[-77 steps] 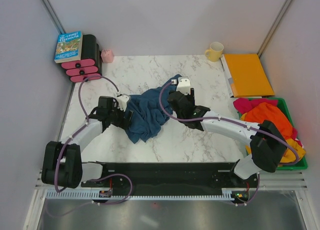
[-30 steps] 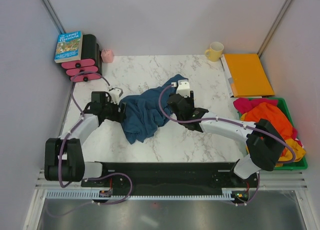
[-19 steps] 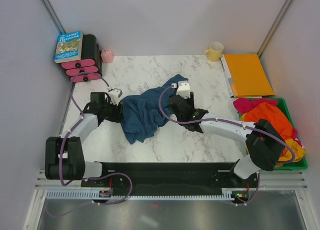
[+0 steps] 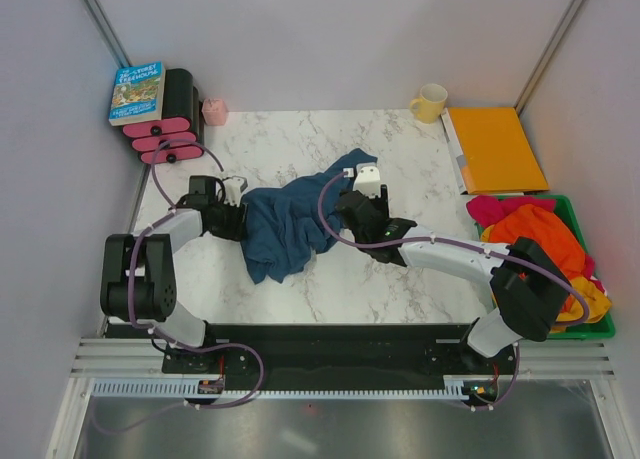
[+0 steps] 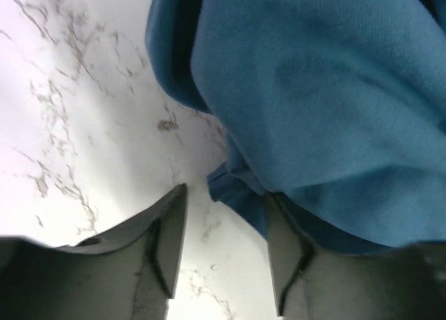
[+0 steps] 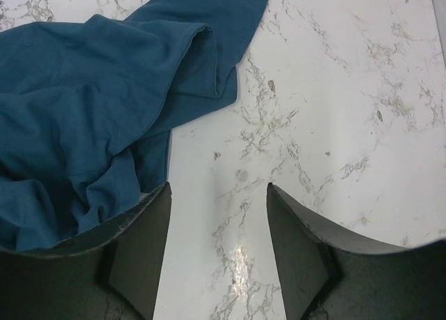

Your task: Fold and stack the t-shirts

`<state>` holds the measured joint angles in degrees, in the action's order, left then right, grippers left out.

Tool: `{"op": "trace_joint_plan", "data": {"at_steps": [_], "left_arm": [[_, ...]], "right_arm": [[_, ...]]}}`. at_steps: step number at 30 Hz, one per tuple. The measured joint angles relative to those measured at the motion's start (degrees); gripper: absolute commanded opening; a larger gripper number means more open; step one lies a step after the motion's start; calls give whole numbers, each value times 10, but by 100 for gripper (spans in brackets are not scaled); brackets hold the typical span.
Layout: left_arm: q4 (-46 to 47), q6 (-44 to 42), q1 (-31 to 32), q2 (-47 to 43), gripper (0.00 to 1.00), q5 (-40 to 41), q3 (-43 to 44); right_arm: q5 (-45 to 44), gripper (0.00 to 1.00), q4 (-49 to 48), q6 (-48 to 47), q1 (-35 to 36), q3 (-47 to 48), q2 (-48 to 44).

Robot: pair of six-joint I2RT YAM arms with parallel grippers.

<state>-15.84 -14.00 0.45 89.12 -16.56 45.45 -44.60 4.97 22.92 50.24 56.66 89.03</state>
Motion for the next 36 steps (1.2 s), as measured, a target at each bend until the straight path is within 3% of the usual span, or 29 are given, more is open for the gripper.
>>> {"op": "trace_joint_plan", "data": {"at_steps": [1,2,3,11,13,16,19,21,23,36], "left_arm": [[3,0,0,8,37,1,6],[8,0,0,16,13,1,12],[12,-1,0,22,2,1,16],[18,0,0,23,2,0,13],[15,0,0,13,2,-1,6],[7,0,0,-11,2,-3,-3],[2,0,0,-38,2,-7,-5],[0,0,0,-51,2,-15,-5],[-3,0,0,-58,2,-19,-5],[-19,-4,0,-62,2,-29,-5]], "right_arm": [[0,65,0,0,0,0,0],[1,65,-1,1,0,0,1],[1,65,-1,1,0,0,1],[12,68,0,15,-24,0,6],[36,88,2,32,-60,3,17],[64,98,5,53,-137,25,60],[76,88,19,50,-176,82,127],[93,69,19,42,-174,131,173],[108,63,18,34,-168,179,213],[137,67,23,19,-184,316,317]]}}
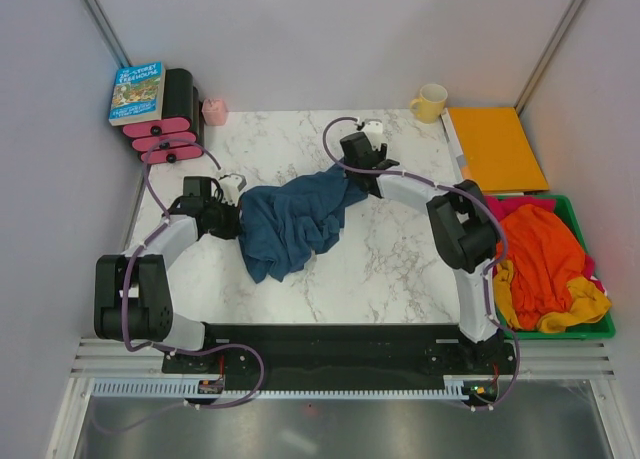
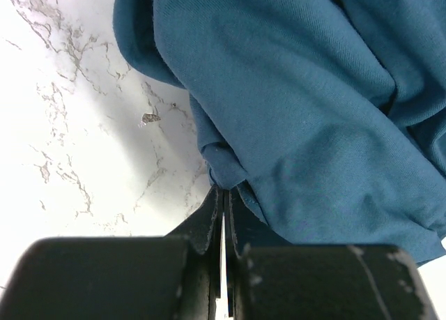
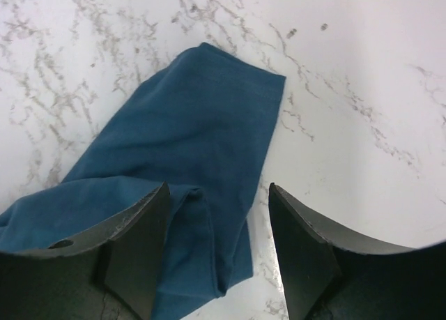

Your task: Fold and stack the t-shirts

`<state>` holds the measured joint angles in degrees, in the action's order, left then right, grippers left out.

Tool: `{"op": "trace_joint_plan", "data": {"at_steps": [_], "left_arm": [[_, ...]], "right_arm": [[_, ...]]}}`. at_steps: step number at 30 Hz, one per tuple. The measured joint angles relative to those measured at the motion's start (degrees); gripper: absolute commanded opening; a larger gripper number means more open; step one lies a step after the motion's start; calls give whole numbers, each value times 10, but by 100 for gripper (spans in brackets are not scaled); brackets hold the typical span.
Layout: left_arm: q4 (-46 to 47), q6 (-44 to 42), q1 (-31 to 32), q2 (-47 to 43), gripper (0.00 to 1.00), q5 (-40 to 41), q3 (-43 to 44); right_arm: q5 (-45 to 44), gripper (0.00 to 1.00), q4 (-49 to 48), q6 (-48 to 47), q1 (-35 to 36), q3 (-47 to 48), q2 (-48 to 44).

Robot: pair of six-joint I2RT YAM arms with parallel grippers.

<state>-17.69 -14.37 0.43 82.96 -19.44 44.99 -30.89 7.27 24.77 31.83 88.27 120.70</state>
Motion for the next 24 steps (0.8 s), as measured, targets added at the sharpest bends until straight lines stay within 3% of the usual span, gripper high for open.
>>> {"op": "trace_joint_plan", "data": {"at_steps": [5,19,22,24], "left_arm": [[0,0,0,0,2,0,0],[-3,0,0,10,2,1,6],[-5,0,0,11,2,1,8],[-6,0,0,12,2,1,10]], "right_arm": [[15,66,8,10,-40,8,8],[72,61,87,10,-96,216,176],[73,54,91,12,-96,220,178],[73,28,91,15,-97,219,178]]}}
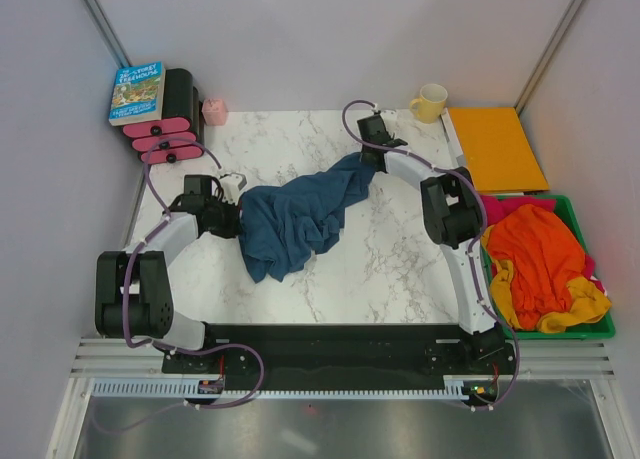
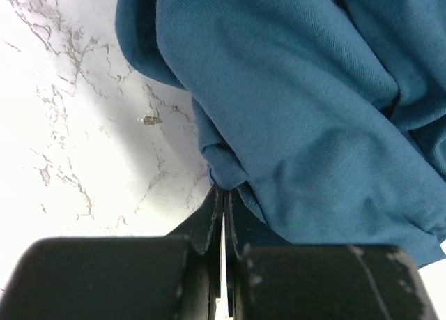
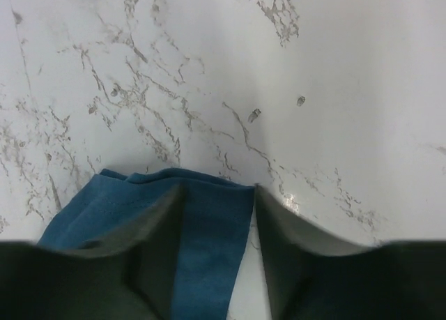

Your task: Fold and stack the t-shirts

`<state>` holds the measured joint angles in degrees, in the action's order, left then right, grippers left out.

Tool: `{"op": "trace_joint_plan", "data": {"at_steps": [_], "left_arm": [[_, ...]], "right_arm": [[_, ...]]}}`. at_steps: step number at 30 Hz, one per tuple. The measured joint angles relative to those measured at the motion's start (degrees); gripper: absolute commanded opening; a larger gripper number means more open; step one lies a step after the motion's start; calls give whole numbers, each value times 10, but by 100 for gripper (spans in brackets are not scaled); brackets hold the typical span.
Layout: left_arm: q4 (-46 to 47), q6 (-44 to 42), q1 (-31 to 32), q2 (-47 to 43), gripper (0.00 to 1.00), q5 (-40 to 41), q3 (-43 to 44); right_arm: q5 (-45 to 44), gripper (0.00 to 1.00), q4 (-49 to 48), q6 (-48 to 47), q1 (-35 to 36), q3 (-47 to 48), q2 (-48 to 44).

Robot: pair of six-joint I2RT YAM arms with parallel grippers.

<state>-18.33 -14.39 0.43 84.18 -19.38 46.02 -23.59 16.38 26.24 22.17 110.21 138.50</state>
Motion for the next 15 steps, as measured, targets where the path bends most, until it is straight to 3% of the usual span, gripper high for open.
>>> {"op": "trace_joint_plan", "data": {"at_steps": [1,2,9,15], "left_arm": [[0,0,0,0,2,0,1],[-1,0,0,1,2,0,2],[-1,0,0,2,2,12,2],[-24,12,-32,-38,2,25,25]], "right_arm": [[0,11,1,1,-1,0,0],[1,0,1,4,-2,0,0],[-1,0,-31,25,-5,-63,-33],[-9,0,-22,25,-8,-217,-176]]}}
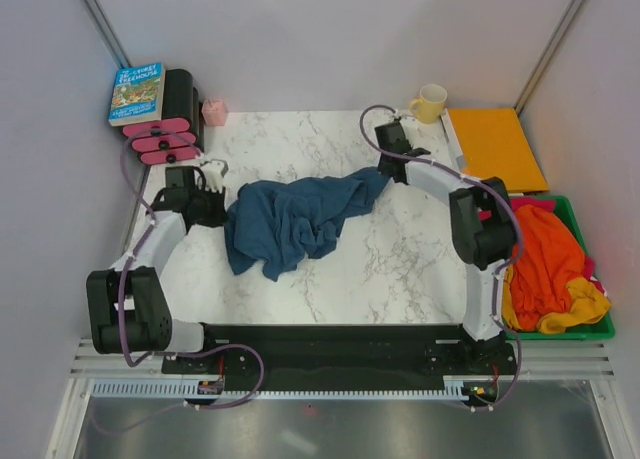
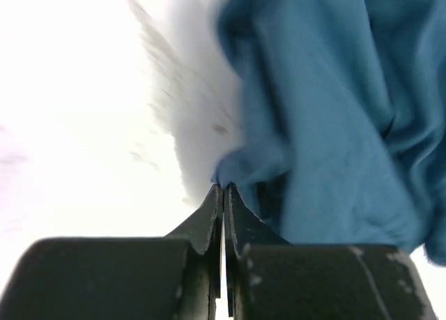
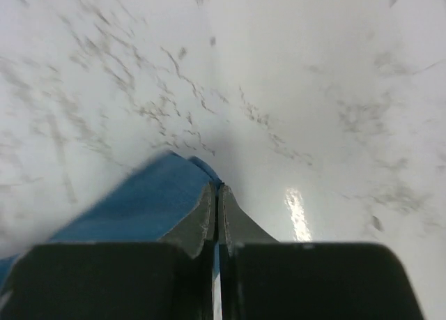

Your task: Fold and stack the t-shirts

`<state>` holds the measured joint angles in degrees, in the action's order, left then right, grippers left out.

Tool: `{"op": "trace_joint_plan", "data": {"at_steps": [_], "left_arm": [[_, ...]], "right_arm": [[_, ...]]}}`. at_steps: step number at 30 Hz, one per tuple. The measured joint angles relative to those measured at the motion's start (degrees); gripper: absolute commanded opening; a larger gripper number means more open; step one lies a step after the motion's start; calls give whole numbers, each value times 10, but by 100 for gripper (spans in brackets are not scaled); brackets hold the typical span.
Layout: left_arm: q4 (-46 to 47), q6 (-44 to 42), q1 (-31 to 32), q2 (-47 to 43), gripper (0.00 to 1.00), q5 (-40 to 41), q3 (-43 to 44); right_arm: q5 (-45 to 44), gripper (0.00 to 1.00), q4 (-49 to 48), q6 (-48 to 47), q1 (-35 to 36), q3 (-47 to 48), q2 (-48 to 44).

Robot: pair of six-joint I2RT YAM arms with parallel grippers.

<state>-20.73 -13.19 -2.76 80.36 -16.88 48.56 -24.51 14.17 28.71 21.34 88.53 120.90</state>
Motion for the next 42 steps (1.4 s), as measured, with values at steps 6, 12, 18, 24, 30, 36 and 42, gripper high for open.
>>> {"op": "trace_joint_plan", "data": {"at_steps": [6,12,18,24,30,36,42], "left_arm": [[-36,26,-50,-82,2,-1,204],[-19,40,-57,-193,2,-19,294],[-33,42,-57,-199,2,-33,214],[-115,41,-58,-180,2,-21,195],[-120,42,-68,-218,2,-1,326],[-106,42,-72,-273,2,8,355],[-136,42,-72,-273,2,16,382]], "right_arm": [[-17,0,-14,-11,15,-12,-289],[-45,0,-67,-34,31,-27,-575],[-78,0,-51,-49,27,-213,-659],[-79,0,83,-62,28,-269,-632],[-83,0,89,-82,28,-69,-656],[-101,0,82,-104,28,1,-686],[-85,0,138,-121,28,50,-665]]}}
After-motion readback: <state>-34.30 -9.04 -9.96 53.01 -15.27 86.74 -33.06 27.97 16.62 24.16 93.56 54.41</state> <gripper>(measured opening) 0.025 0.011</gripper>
